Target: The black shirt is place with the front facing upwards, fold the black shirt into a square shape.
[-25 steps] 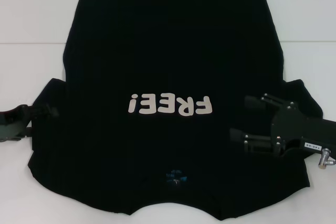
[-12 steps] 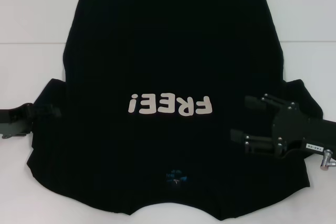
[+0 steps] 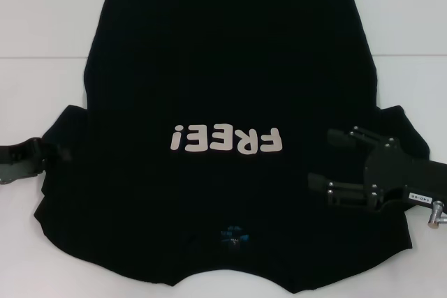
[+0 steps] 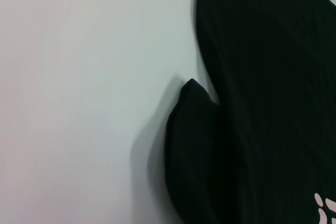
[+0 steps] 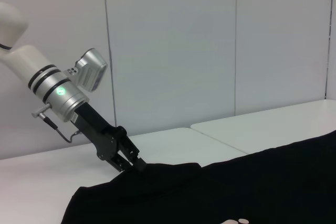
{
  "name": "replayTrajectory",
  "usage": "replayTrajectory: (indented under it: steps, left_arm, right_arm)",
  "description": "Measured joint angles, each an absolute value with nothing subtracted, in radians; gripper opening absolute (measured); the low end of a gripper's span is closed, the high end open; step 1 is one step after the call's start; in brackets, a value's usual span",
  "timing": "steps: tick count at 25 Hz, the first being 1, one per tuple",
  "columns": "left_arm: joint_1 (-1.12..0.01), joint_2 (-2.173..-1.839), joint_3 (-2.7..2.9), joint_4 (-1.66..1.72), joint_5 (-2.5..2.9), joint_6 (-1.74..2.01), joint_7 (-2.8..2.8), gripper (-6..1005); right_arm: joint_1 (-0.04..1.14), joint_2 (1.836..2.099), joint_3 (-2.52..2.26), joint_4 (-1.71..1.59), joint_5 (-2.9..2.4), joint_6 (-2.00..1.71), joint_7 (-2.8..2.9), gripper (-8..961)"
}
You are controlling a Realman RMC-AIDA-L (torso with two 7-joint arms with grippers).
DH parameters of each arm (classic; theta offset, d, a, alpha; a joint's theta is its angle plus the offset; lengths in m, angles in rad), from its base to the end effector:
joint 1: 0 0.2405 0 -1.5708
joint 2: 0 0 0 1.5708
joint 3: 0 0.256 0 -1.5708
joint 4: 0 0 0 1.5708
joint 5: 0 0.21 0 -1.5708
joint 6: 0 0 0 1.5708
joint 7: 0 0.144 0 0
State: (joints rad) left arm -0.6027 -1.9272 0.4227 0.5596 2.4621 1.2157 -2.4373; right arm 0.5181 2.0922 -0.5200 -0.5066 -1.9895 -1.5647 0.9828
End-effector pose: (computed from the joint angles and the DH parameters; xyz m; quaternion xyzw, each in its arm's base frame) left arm -0.3584 0.3650 0.0641 -0.6532 -0.7006 -0.1536 0.2428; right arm 0.2749 0.3174 -0.0112 -0.9308 0.1164 0.2838 0.1988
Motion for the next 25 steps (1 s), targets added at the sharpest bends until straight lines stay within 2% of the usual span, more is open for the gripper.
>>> replayTrajectory:
  steps: [10,16,25]
  left_arm:
    - [-0.598,-1.926,0.418,0.56,2.457,1.212,-2.437,205]
    - [-0.6,-1.925,0.419,0.56,2.461,1.203,-2.445,1]
    - [-0.597,-1.911,0.416,0.597,2.461,1.163,-2.447,1]
  right_arm:
    - [0.517,2.092,-0.52,-0.506,-1.99,-1.565,0.983,941]
    - [0.517,2.092,-0.52,-0.506,-1.99,-1.565,0.983,941]
    - [0.52,2.092,-0.52,-0.508,-1.99,-1.565,0.983,942]
